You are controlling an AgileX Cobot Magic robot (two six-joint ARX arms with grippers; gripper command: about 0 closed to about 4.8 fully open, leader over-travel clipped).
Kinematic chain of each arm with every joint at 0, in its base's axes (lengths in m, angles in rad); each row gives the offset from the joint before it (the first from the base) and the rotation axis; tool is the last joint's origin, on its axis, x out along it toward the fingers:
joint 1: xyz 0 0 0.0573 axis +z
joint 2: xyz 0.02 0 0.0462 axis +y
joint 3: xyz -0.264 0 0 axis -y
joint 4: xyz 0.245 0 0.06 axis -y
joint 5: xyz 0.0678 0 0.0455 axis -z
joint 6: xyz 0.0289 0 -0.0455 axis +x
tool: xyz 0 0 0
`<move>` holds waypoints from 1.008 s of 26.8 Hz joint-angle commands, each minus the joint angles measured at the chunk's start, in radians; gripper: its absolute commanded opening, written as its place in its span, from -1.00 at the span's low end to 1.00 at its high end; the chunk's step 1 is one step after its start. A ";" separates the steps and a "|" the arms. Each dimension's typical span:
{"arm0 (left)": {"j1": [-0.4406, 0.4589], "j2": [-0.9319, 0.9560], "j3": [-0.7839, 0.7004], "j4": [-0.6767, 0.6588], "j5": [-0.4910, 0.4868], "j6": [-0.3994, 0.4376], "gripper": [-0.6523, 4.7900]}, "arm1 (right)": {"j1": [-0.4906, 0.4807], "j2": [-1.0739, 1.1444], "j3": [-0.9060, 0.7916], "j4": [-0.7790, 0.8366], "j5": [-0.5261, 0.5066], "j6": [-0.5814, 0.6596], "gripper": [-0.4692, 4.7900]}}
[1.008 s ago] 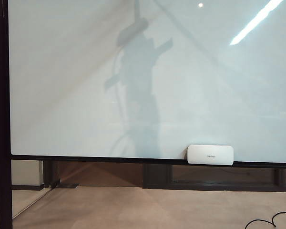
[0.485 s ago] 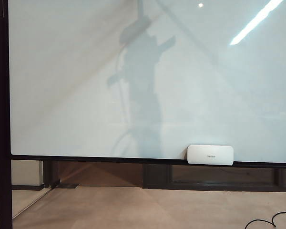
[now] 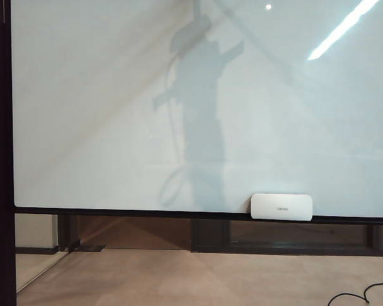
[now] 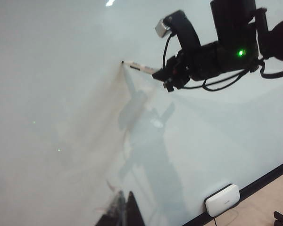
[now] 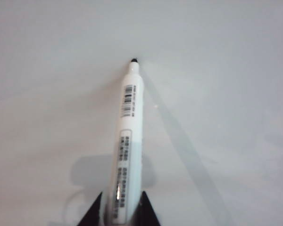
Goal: Reach to the right to find the marker pen, pick it up, and write the number 20 on the whiteboard.
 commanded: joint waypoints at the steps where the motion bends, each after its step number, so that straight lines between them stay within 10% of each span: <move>1: 0.000 0.000 0.003 0.021 0.000 0.008 -0.78 | 0.001 0.011 0.009 0.032 -0.015 -0.001 -0.83; 14: 0.000 0.000 0.003 0.021 -0.001 0.055 -0.78 | 0.002 0.011 0.009 0.030 0.257 -0.024 -0.83; 27: 0.000 0.000 0.003 0.034 -0.001 0.065 -0.78 | 0.002 0.018 0.008 -0.113 0.249 -0.022 -0.83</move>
